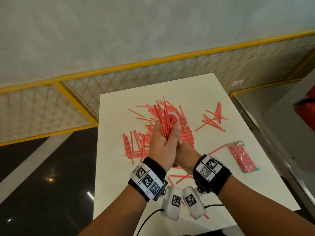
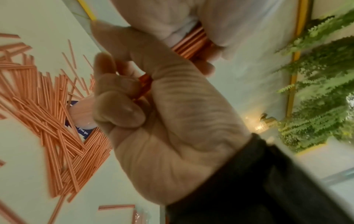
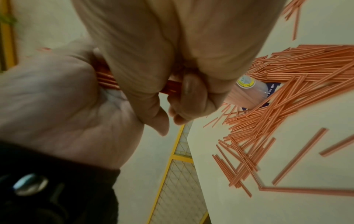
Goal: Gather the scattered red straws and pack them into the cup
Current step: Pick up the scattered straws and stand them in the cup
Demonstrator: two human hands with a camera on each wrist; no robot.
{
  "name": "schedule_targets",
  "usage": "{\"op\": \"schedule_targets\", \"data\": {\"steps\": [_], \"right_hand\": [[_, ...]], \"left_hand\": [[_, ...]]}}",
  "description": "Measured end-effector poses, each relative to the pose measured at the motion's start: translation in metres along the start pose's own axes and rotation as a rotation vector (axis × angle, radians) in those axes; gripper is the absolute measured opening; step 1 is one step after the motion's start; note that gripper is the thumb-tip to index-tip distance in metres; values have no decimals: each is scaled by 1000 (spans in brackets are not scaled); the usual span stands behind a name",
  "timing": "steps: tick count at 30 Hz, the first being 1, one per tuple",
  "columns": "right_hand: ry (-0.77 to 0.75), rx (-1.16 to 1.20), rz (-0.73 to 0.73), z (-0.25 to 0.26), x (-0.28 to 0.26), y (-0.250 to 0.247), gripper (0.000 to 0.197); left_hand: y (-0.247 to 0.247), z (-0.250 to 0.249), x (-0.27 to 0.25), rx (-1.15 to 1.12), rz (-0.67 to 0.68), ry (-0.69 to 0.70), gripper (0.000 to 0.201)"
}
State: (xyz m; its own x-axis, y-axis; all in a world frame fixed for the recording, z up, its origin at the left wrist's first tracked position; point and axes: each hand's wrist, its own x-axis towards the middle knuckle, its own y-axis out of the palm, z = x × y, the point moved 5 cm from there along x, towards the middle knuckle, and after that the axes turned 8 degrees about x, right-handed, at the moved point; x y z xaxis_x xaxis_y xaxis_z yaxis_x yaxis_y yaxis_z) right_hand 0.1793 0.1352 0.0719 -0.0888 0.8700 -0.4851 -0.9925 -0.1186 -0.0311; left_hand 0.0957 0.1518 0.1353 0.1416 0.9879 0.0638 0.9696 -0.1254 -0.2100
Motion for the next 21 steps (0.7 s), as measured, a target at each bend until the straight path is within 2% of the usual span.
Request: {"op": "schedule_targets", "data": {"steps": [5,7,8,11,14,17,18,20,21], "right_hand": [[-126,-67,-47,10,-5,0,28],[-133,-72,-50,10,-6,-1,15],[-114,-80,-42,10,-6,-1,10],[-90,-78,40,7,-6,2,24],[-62,-64,106,0,-7,4,21],[-8,44,142,-9,-6,8,11],[0,68,152,-9,-5,9,5],[28,85,159,-11,-5,11,17],[46,98,160,-10,-5,11,21]], "left_hand": [[-1,-2,6,-28,33,-45,17],[1,3,8,-2,48,-40,13],[2,5,9,14,47,-39,15],[2,9,7,71,46,-15,13],[0,19,8,95,42,-39,7],[-2,24,12,60,37,-82,43],[-4,24,14,50,27,-83,44],[-7,21,18,38,5,-78,41],[-10,22,22,37,-9,-96,48]]}}
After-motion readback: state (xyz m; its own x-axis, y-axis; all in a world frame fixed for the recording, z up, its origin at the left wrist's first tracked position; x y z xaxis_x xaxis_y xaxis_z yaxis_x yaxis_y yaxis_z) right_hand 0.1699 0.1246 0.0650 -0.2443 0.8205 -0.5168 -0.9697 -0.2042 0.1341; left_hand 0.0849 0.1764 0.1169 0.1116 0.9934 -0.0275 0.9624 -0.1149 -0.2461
